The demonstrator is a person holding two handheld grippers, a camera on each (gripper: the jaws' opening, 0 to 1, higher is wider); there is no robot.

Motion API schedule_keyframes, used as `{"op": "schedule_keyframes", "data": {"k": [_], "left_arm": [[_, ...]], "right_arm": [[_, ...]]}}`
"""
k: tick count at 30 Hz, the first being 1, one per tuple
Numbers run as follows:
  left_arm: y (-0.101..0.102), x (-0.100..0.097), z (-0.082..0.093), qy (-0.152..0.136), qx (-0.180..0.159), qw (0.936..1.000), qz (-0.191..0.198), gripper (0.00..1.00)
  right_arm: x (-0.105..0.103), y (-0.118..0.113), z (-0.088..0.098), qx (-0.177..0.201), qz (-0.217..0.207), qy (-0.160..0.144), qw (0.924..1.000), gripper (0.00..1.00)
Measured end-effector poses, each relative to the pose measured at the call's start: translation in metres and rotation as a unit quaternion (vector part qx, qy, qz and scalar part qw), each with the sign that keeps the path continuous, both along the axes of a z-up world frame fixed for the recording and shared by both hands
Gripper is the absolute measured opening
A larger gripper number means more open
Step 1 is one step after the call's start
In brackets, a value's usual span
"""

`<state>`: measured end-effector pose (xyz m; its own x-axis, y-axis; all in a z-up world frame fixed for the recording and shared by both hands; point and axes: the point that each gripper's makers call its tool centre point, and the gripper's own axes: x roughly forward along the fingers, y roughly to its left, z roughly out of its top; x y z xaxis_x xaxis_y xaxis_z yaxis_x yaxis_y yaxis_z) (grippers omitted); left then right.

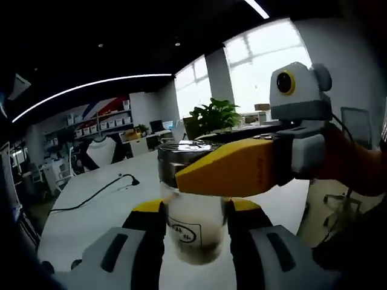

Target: Rotate the seasoning bottle until the label or dispensing opening points toward the visible target arrow and the bottle remains upright within the marked orientation range

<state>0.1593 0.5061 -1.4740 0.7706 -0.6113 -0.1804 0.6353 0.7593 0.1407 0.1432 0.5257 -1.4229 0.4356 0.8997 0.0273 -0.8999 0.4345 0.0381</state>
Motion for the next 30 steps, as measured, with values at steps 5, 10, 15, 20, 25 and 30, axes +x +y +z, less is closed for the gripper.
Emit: {"op": "schedule_keyframes", "data": {"k": [5, 10, 15, 20, 25, 30], "left_arm": [[-0.007, -0.008, 0.003, -0.001, -0.007, 0.9989, -0.045, 0.43], [-0.014, -0.014, 0.002, 0.012, -0.023, 0.9963, -0.081, 0.44], [-0.011, -0.007, 0.001, 0.013, -0.017, 0.9987, -0.046, 0.43], [-0.001, 0.005, -0.008, 0.015, 0.018, 0.9996, 0.018, 0.43], [0.004, 0.011, -0.012, 0.005, 0.050, 0.9976, 0.048, 0.43], [0.011, 0.014, -0.015, -0.010, 0.082, 0.9944, 0.067, 0.43]], "right_arm": [[-0.016, 0.001, 0.002, -0.013, 0.077, -0.016, 0.9968, 0.36], [-0.027, 0.001, 0.000, -0.030, 0.138, -0.031, 0.9895, 0.36], [-0.015, 0.002, -0.002, -0.019, 0.128, -0.023, 0.9914, 0.36], [-0.003, 0.004, -0.008, -0.021, 0.069, -0.002, 0.9974, 0.37], [0.005, 0.007, -0.012, -0.030, 0.017, 0.018, 0.9992, 0.37], [0.008, 0.012, -0.016, -0.067, 0.001, 0.008, 0.9977, 0.37]]}}
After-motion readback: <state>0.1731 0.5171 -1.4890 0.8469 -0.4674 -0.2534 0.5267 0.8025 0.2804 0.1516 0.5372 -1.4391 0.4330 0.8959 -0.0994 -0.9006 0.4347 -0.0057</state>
